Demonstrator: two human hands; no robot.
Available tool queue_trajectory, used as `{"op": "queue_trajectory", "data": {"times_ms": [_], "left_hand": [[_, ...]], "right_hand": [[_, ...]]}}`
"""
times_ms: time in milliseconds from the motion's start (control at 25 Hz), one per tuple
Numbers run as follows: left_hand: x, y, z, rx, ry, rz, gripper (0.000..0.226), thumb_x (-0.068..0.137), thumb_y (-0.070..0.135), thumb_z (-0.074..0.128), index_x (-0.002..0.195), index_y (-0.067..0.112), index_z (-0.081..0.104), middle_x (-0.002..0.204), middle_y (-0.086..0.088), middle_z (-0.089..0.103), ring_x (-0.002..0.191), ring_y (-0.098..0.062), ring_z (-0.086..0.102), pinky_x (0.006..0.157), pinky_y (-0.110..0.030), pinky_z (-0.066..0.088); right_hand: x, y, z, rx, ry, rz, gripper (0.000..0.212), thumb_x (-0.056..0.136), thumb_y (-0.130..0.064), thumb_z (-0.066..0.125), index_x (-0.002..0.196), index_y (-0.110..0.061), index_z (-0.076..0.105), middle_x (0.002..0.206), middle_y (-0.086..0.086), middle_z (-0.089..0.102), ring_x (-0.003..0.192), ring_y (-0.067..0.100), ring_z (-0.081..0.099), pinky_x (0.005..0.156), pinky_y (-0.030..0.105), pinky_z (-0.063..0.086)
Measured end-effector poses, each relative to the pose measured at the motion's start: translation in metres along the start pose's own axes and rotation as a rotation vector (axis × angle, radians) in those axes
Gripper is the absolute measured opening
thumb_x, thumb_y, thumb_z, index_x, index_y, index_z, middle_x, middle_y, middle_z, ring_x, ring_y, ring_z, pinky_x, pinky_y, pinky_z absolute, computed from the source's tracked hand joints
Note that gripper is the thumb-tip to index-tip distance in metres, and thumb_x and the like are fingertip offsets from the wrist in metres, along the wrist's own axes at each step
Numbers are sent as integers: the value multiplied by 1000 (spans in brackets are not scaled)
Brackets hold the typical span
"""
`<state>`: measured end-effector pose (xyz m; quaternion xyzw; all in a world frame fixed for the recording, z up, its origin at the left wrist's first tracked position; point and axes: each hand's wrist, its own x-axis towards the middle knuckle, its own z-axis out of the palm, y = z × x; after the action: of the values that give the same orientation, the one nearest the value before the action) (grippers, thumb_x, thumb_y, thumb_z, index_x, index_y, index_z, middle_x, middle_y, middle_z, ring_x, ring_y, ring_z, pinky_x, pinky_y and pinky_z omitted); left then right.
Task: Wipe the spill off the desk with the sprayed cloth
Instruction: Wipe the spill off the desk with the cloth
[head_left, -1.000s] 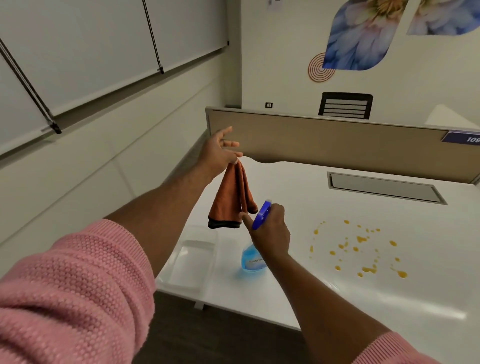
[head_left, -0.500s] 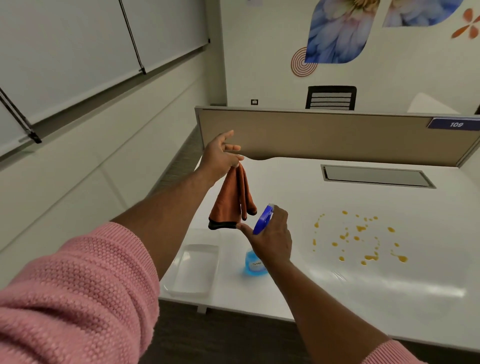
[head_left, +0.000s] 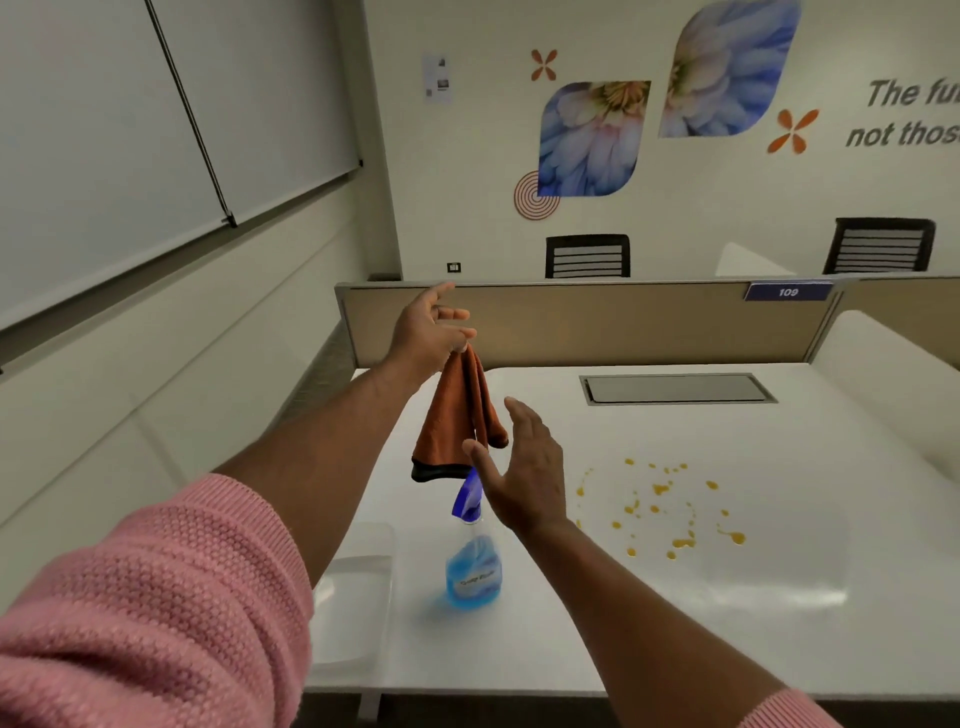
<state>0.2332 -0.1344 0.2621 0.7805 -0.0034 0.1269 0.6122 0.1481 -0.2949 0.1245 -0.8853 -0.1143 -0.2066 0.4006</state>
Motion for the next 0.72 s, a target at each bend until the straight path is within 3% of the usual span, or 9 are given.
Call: {"op": "queue_trajectory", "data": {"times_ms": [120,320,480,560,720], "left_hand": [[2,28,17,14,-11,67,84,77,-19,60,150,18,43,121,-14,64,97,-24,75,84,-39,63],[5,82,50,6,-22,166,82,77,-19,61,150,14,43,117,-13,65,95,-23,75,85,-37,63],[7,105,78,-20,-19,197,84,74,-23,61,149,11,43,115,-15,66,93,-27,76,80,-34,62],[6,109,90,-6,-15,202,84,75,-22,61,150,12,43,117,-15,66,96,-27,75,81,-36,62],[4,104,114,76,-39,189,80,79,-20,62,149,15,45,122,-13,64,102,-25,73,87,-40,63]], "right_hand": [[29,4,-23,-47,71,13,66,96,-56,58,148,-16,48,147,5,56,135,25,52,110,42,39],[70,8,-67,-115,71,73,61,90,-53,67,139,-19,52,130,2,62,121,24,56,102,44,41],[85,24,-96,-111,133,132,16,91,-34,56,97,-20,62,95,2,66,95,28,61,90,43,44],[86,34,-114,-17,163,187,13,90,-32,52,88,-21,58,82,1,64,80,28,59,84,42,49],[91,61,-158,97,204,269,9,87,-30,57,88,-23,63,77,-1,66,74,28,61,69,33,45]]}}
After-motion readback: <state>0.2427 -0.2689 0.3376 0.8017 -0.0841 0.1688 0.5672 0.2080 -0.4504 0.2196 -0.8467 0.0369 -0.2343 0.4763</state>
